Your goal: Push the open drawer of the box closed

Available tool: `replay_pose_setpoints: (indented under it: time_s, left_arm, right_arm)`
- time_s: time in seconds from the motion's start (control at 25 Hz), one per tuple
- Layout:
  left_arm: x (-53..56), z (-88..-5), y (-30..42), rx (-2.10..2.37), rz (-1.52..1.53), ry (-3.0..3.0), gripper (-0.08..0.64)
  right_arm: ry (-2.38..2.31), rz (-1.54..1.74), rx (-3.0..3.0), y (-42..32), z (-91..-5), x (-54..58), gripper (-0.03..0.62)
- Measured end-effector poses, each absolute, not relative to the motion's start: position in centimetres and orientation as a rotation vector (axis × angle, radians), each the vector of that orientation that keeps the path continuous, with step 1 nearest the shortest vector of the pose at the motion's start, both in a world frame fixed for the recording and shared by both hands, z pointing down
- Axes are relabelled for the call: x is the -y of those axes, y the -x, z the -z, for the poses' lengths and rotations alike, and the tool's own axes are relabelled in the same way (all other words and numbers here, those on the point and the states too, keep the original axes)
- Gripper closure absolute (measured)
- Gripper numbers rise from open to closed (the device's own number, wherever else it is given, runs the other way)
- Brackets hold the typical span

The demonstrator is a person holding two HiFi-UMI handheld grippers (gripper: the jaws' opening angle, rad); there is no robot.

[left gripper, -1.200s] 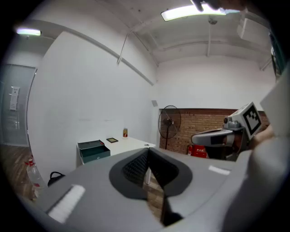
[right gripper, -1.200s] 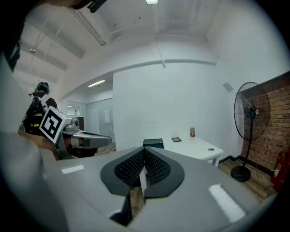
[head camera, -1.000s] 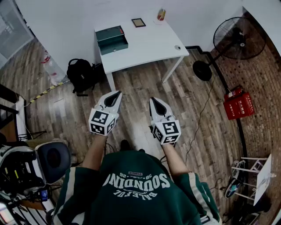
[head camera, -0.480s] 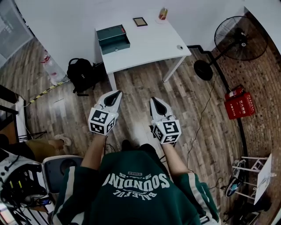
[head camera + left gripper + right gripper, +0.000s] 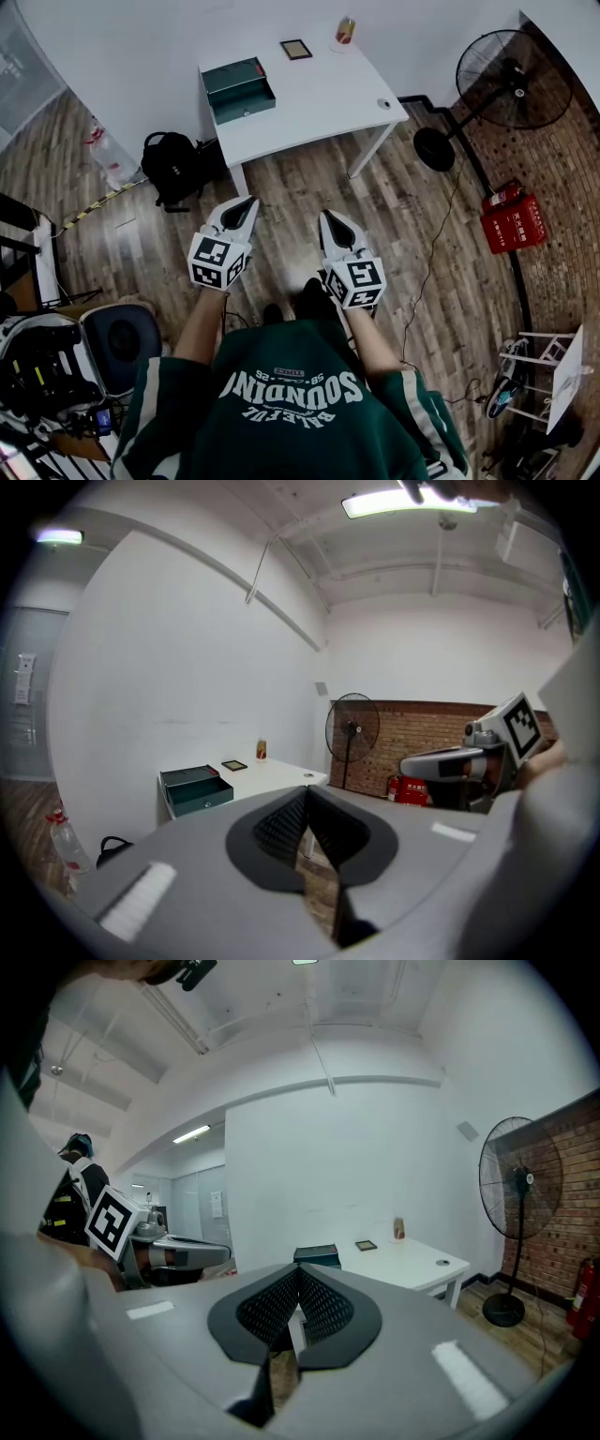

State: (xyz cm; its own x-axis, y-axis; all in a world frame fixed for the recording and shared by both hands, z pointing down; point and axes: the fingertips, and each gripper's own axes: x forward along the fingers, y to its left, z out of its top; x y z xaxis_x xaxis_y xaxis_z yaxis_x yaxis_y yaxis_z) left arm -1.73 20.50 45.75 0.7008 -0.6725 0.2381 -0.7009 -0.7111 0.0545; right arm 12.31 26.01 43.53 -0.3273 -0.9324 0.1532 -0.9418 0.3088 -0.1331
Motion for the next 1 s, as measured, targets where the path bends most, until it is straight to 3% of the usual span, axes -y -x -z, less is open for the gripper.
replay_pose_setpoints:
  time_s: [0.28, 1.0]
  left_arm:
    - [-19.5, -45.7, -1.6, 1.135, -0.33, -2.758, 0.508]
    - [-3.1, -45.7, -4.3, 1.429, -0.322, -2.534, 0.508]
  right_arm:
    - [-1.792, -0.318, 2.516, -15.8, -43.5, -24.4, 0.595]
    - [-1.447, -0.331, 2.677, -19.4, -43.4, -3.8, 0.595]
